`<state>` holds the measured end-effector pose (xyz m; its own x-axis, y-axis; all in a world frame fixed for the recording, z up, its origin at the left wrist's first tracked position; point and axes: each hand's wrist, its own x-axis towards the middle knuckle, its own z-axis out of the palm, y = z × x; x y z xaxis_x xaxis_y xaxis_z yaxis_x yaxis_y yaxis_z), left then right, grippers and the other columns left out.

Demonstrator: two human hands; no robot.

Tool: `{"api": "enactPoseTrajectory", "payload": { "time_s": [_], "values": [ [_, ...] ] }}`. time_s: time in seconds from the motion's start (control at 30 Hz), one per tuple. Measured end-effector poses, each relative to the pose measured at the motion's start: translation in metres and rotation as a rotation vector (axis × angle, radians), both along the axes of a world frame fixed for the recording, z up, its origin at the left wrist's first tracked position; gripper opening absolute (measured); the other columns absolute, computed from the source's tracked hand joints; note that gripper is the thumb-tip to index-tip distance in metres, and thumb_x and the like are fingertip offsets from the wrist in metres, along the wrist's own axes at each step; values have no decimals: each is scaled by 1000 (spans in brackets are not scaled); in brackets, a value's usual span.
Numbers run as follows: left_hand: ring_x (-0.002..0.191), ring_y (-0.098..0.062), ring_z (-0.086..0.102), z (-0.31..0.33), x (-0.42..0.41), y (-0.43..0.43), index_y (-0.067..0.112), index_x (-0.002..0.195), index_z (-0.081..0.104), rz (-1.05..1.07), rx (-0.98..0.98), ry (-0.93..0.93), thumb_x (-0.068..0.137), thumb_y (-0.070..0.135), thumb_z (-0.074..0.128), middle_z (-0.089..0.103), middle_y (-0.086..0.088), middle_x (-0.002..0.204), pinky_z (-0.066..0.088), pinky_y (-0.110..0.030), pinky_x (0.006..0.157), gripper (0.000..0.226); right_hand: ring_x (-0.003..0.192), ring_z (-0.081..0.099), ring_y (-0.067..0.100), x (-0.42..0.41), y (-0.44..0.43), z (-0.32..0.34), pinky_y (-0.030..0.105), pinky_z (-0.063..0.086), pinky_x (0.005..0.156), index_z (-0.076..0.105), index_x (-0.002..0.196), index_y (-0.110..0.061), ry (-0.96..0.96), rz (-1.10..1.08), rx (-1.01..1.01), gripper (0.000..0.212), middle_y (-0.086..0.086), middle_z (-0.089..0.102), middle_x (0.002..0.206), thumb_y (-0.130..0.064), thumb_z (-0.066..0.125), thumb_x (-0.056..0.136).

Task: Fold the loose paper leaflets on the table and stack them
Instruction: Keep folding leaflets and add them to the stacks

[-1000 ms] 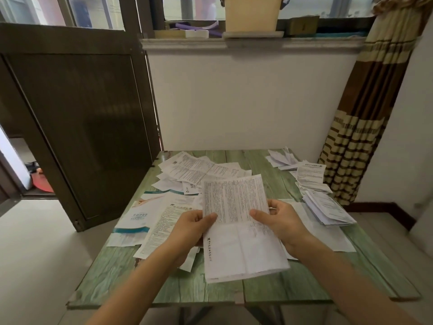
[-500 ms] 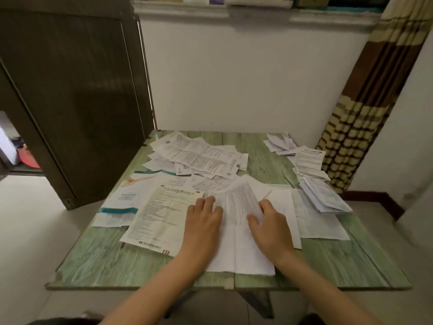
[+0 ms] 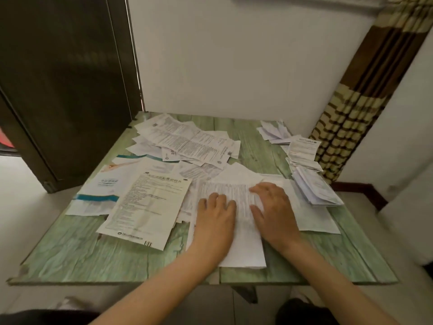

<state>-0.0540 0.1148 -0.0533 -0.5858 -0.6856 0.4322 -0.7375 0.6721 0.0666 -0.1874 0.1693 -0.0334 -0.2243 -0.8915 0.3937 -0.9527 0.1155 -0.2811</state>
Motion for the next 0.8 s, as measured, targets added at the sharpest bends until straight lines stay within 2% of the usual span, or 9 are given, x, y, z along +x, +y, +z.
{"api": "enactPoseTrajectory", "payload": {
  "time_s": [0.03,0.1,0.17,0.23,0.3,0.4,0.47,0.7,0.8],
  "values": [
    [77,-24,62,-1,-1,0,16,76,68,-46,7,16,69,19,61,64,-3,79,44,-33,71,10,103,61,27,3,3,1,28,42,91,64,111,-8,-19,110,35,31,10,65,110,-5,68,81],
    [82,-22,68,-4,-4,0,17,81,72,-97,100,45,74,21,42,70,-2,87,47,-31,79,31,113,58,20,7,9,3,21,34,99,59,124,-10,-95,226,136,31,6,63,122,-14,53,94],
    [94,-24,69,-6,-1,-4,14,91,74,-92,186,62,78,20,38,72,-6,102,53,-36,84,38,130,45,14,6,15,0,16,18,110,46,139,-14,-67,232,225,43,2,51,140,-30,34,101],
    [107,-28,64,-7,1,-7,10,103,72,-106,214,35,84,19,37,68,-11,115,48,-44,92,41,141,28,10,3,16,-1,13,-3,111,34,146,-17,28,210,295,61,-2,35,151,-45,11,96],
    [101,-28,67,-10,0,-8,12,99,73,-83,211,21,82,20,37,70,-10,109,51,-44,86,40,145,14,10,-2,13,2,18,-12,112,25,149,-19,133,129,400,59,-5,22,156,-44,7,99],
    [96,-26,69,-8,-1,-8,14,94,74,-120,241,37,80,21,37,72,-8,104,54,-42,80,40,147,6,13,-7,4,10,33,-8,117,23,150,-22,240,47,457,61,-8,20,157,-44,1,97],
    [96,-26,69,-6,-1,-8,15,94,74,-130,252,12,80,21,37,72,-7,104,54,-42,80,40,147,5,14,-9,-3,15,37,-5,117,23,149,-23,252,29,493,51,-9,20,157,-39,12,102],
    [99,-27,68,-12,0,-9,14,95,74,-110,224,20,80,19,38,72,-8,106,53,-44,82,40,141,20,20,-11,-25,14,37,8,115,44,136,-18,266,-37,429,40,1,36,147,-28,24,103],
    [98,-27,68,-11,0,-8,13,95,74,-125,208,45,80,18,42,71,-9,106,53,-44,82,36,139,22,20,-15,-30,16,37,10,113,51,131,-19,239,-44,397,39,4,34,147,-28,27,102]
  ]
}}
